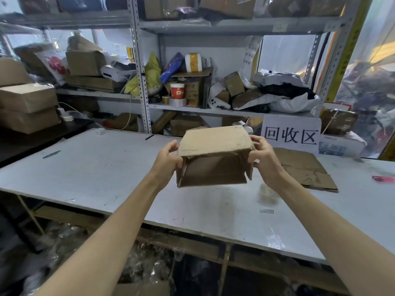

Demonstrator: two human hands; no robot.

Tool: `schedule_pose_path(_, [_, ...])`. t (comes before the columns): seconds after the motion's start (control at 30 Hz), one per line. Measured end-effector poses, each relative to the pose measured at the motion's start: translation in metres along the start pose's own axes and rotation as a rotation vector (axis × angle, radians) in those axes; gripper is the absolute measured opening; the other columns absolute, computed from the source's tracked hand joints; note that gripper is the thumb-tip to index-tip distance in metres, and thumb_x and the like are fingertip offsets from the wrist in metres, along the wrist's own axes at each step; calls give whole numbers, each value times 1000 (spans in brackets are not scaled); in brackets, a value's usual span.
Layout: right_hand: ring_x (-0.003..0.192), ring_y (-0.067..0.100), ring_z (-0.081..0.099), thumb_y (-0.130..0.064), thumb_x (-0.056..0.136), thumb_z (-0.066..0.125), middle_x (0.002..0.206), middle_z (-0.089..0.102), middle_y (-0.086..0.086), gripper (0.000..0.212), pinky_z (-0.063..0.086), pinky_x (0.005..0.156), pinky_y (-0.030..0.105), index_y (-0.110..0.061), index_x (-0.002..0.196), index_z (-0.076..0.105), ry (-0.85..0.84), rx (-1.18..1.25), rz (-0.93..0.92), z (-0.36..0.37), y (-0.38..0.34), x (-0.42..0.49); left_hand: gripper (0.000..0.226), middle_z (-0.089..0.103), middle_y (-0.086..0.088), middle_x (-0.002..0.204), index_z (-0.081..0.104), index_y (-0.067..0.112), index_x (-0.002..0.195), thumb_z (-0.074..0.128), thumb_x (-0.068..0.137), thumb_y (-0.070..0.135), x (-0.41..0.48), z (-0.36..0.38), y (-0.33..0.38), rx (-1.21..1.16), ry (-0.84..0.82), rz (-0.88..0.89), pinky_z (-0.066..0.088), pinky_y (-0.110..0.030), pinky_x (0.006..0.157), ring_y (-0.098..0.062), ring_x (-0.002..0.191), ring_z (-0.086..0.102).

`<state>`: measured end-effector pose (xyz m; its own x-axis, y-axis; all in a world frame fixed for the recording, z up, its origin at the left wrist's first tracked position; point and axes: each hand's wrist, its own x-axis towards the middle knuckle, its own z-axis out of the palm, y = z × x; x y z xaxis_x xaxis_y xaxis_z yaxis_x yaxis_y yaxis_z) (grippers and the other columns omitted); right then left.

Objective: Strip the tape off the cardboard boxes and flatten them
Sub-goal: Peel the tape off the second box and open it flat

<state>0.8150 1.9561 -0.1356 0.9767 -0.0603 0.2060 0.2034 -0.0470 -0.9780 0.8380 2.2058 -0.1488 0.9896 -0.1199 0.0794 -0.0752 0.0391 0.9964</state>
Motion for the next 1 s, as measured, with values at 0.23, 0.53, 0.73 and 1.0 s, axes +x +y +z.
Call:
schedule_pose_path(0.23, [104,25,59,-17,85,69,114,58,10,56,55,82,47,-13,136,47,82,30,39,-6,-3,6,34,56,-12,116,55,7,121,43,101,31,8,2,5,-122,93,-61,47,-32,79,-27,111,52])
schedule_pose_path(0.53, [102,23,62,-28,95,49,103,68,3,23,46,84,39,-16,79,61,187,-10,92,-7,7,5,35,62,-3,108,57,13,85,41,103,40,18,-7,2,-169,290,-79,48,-42,92,-23,96,57])
schedule_pose_path(0.73, [85,27,64,-24,97,45,98,66,7,18,53,66,38,-16,89,58,177,57,119,-8,7,12,29,66,-6,106,54,33,115,62,95,13,18,-12,3,-78,93,-89,54,-37,73,-29,99,64])
schedule_pose_path(1.0, [87,21,55,-40,73,75,98,58,8,54,46,69,34,-7,108,51,145,-258,180,-9,-14,17,49,54,-5,127,54,26,113,63,85,-13,20,-7,13,124,-13,69,57,-35,83,-23,108,60])
